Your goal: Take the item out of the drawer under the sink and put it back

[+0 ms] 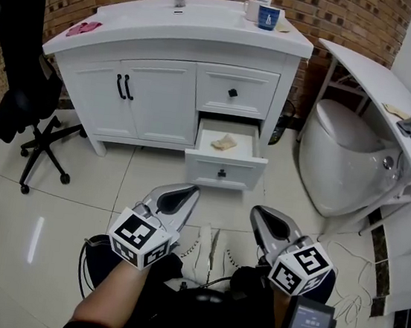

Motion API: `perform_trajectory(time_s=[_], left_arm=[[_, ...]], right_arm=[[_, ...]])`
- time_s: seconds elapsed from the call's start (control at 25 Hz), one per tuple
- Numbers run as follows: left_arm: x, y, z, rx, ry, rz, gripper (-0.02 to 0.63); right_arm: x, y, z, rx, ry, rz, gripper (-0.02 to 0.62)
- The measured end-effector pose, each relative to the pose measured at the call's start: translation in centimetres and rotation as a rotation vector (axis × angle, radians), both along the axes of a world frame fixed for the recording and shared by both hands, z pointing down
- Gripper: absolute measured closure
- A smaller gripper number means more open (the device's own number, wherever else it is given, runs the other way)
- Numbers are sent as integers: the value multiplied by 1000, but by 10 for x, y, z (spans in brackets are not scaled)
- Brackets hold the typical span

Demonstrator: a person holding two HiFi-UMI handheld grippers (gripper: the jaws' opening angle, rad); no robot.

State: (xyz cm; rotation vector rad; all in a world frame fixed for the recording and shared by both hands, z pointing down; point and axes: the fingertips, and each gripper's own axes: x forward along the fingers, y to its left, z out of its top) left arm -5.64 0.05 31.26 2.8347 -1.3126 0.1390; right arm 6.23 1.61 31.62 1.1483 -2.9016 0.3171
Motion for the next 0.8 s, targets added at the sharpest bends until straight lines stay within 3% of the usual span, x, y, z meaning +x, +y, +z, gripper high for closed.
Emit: perform_trajectory(time_s=[0.8], left_arm=[[0,6,-3,13,6,1,600]], right_arm=[[1,5,-1,7,11,19,588]])
